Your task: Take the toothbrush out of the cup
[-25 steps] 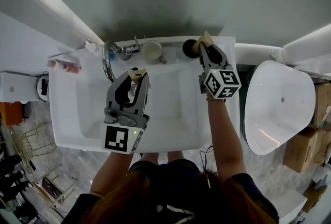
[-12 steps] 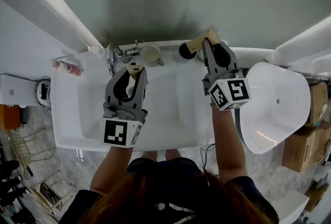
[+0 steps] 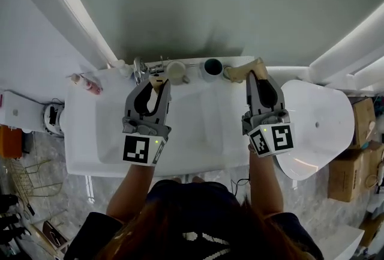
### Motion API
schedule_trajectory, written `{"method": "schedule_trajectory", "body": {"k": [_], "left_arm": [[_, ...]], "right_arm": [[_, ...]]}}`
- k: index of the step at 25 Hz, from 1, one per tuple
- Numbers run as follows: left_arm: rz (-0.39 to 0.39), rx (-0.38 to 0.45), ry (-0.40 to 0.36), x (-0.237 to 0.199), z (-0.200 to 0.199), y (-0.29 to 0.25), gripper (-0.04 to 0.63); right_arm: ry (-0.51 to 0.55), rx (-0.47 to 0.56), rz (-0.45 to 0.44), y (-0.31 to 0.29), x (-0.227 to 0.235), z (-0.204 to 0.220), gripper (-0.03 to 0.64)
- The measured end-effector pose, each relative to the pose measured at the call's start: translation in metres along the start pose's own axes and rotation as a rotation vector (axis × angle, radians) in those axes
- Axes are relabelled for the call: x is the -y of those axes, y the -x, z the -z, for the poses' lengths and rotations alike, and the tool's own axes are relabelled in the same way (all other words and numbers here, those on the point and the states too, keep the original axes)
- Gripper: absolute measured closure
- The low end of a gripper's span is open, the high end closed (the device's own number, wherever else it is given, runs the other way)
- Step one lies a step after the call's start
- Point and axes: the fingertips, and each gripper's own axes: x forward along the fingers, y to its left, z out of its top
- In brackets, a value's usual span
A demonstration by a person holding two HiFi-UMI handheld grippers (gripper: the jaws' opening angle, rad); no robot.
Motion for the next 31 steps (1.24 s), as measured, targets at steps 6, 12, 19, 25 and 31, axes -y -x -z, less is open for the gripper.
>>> {"method": "schedule_trajectory", "body": {"k": [6, 12, 19, 25, 31], "left_arm": [[0.004, 0.019, 0.013, 0.002, -0.007, 0.02, 0.497], [-0.006, 0.024, 0.014, -0.005, -0.013, 0.037, 0.497], [-0.026, 0.028, 0.021, -0.012, -0.013, 0.049, 0.497], [-0.014, 0.031, 0.023, -0.005, -0.016, 0.052, 0.497], [-0.005, 0.037, 0.02, 0.002, -0.019, 0.052, 0.497]], "right_arm": [[0.0, -0.05, 0.008, 0.029, -0.025, 0.007, 0.552], [-0.008, -0.074, 0.03, 0.047, -0.043, 0.008, 0.552], [-0.023, -0.095, 0.037, 0.058, -0.055, 0.014, 0.552], [-0.019, -0.092, 0.041, 0.064, -0.058, 0.011, 0.552], [-0.017, -0.086, 0.054, 0.073, -0.055, 0.009, 0.552]]}}
